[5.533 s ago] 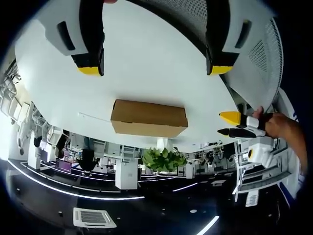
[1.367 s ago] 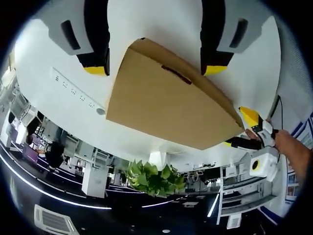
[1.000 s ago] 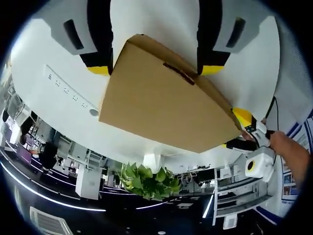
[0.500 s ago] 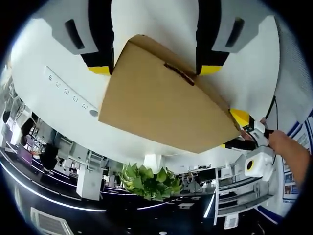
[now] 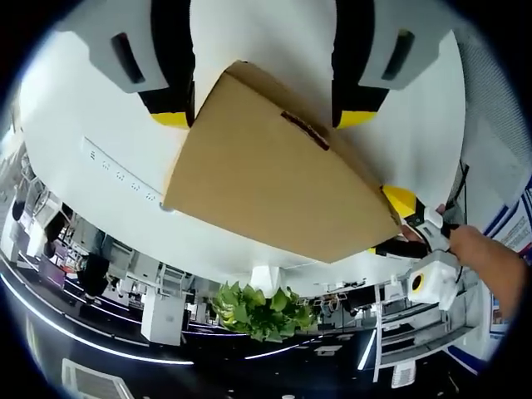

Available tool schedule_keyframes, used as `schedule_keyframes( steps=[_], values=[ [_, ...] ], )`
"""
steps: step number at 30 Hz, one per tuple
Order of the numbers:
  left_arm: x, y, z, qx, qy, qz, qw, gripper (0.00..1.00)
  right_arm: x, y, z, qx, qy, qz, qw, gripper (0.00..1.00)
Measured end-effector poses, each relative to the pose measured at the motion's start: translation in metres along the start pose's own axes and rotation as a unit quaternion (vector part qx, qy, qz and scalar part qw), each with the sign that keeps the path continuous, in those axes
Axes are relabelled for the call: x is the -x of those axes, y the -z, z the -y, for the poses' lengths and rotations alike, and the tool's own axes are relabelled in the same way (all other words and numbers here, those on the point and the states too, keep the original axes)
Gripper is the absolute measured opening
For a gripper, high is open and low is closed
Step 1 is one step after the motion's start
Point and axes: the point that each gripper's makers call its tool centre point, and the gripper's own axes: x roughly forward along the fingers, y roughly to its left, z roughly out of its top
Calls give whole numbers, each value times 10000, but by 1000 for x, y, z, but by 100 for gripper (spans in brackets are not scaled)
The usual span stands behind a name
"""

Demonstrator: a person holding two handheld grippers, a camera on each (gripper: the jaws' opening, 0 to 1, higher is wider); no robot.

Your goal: Operate the shoe box by opening the lid, removing the specified soft item, and placing it in the target area until the item is outside and the box remains undamaged.

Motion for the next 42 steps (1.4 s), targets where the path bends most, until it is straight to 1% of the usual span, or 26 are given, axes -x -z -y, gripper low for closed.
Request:
schedule_keyframes(
  steps=[3, 6, 7, 12, 18, 26, 35, 42],
  values=[
    [2, 2, 6, -70, 109, -32, 9999, 92, 7, 5, -8, -18, 61, -12, 10000, 64],
    [6, 4, 12, -131, 208, -73, 9997, 92, 14, 9, -12, -141, 157, 7, 9998, 64],
    [7, 5, 14, -146, 234, -86, 9996, 92, 19, 12, -16, -151, 204, -1, 9997, 64],
    [13, 10, 24, -192, 319, -137, 9992, 92, 29, 19, -22, -205, 322, -75, 9992, 62],
    [22, 15, 32, -215, 391, -189, 9988, 92, 38, 25, -29, -262, 357, -138, 9989, 60],
    [37, 25, 48, -245, 498, -227, 9982, 92, 56, 36, -47, -357, 466, -175, 9981, 60],
    [55, 37, 65, -343, 655, -230, 9970, 92, 79, 49, -73, -530, 611, -115, 9967, 62],
    [64, 43, 74, -448, 826, -283, 9952, 92, 93, 57, -89, -664, 720, -48, 9952, 62]
  ],
)
